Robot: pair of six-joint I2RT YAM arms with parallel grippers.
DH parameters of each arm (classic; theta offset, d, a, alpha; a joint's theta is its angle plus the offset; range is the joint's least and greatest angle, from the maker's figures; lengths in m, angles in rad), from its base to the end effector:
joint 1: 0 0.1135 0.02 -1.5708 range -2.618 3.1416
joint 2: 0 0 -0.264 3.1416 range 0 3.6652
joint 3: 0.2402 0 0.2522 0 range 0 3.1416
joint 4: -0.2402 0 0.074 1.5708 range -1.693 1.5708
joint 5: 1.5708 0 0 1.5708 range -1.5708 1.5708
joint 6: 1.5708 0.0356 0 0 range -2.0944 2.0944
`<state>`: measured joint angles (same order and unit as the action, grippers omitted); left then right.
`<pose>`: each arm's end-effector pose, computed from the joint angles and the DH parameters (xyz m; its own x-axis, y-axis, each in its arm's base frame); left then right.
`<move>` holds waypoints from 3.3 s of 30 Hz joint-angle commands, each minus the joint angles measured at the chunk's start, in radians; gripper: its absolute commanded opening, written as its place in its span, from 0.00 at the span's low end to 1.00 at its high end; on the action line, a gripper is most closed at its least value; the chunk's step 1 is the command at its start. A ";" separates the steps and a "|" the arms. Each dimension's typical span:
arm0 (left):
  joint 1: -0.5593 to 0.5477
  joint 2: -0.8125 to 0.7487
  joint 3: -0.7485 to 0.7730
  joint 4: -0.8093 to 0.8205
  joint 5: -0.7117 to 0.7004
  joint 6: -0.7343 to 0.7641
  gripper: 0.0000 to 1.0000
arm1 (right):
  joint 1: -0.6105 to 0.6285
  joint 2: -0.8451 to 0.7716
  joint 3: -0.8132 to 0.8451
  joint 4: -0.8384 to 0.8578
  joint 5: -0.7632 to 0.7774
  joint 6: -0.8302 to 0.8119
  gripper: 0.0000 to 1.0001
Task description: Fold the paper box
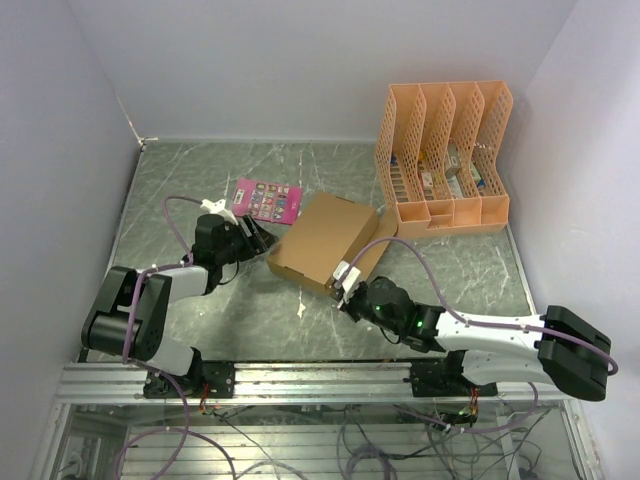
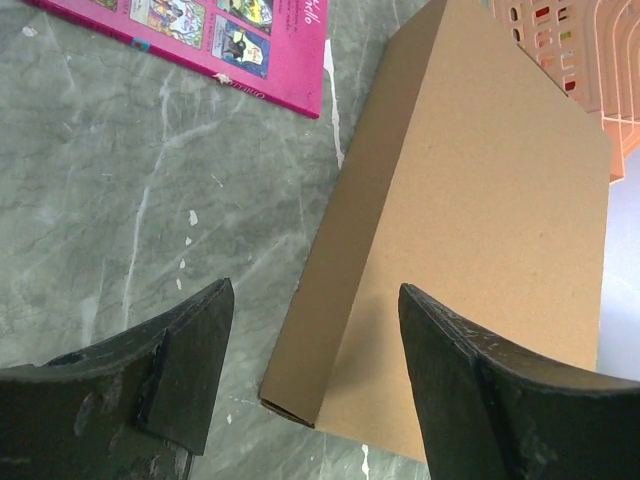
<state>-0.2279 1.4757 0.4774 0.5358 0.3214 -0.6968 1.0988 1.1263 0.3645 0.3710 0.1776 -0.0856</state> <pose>0.2649 -0.0730 0.1548 -0.6476 -0.4749 -0.5959 0.0967 0.7245 -0.6824 0.1083 0.1984 0.1846 -0.1040 -0.3887 -0.9155 -0.8142 0.5618 -0.1461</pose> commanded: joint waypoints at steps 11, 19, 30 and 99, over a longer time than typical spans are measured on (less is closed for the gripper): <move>0.016 0.026 0.016 0.070 0.070 0.010 0.75 | -0.003 0.010 0.088 -0.092 0.068 0.174 0.00; 0.018 0.100 0.042 0.090 0.144 0.022 0.67 | -0.004 0.034 0.106 -0.099 0.048 0.177 0.00; 0.013 0.147 0.055 0.111 0.235 0.036 0.62 | -0.042 0.093 0.146 -0.141 -0.001 0.206 0.00; -0.196 -0.093 0.117 -0.536 -0.226 -0.032 0.21 | -0.725 0.802 1.017 -0.797 -0.324 -0.365 0.00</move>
<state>-0.4229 1.3571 0.5335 0.0326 0.1497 -0.7822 0.3786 1.9755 1.4330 -0.4503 -0.0689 -0.4278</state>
